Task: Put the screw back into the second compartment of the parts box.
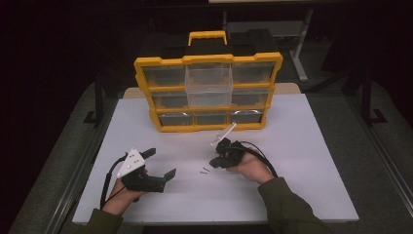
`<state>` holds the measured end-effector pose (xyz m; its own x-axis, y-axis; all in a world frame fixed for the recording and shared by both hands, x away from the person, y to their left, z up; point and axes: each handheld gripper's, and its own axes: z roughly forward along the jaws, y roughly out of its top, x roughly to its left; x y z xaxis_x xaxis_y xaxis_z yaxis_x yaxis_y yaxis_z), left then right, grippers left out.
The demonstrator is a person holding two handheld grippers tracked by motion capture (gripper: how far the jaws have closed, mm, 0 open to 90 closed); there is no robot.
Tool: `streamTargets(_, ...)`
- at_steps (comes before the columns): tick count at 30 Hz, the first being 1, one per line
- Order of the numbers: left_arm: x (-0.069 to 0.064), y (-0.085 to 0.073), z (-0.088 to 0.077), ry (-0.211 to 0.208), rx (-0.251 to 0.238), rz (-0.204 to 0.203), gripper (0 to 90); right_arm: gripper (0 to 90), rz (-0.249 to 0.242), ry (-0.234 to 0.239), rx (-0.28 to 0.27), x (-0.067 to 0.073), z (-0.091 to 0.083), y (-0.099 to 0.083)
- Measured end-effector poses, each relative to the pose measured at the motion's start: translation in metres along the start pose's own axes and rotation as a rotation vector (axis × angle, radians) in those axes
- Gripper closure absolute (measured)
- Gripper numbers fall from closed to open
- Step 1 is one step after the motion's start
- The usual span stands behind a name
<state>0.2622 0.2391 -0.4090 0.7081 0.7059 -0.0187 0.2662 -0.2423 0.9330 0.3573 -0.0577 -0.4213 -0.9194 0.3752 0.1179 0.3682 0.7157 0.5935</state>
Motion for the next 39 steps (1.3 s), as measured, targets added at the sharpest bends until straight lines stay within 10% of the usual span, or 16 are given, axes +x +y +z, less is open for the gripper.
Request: streamTargets(39, -0.003, 0.000, 0.002, -0.014, -0.001, 0.006, 0.0, 87.4, 0.007, 0.028, -0.046, -0.008, -0.062, -0.005)
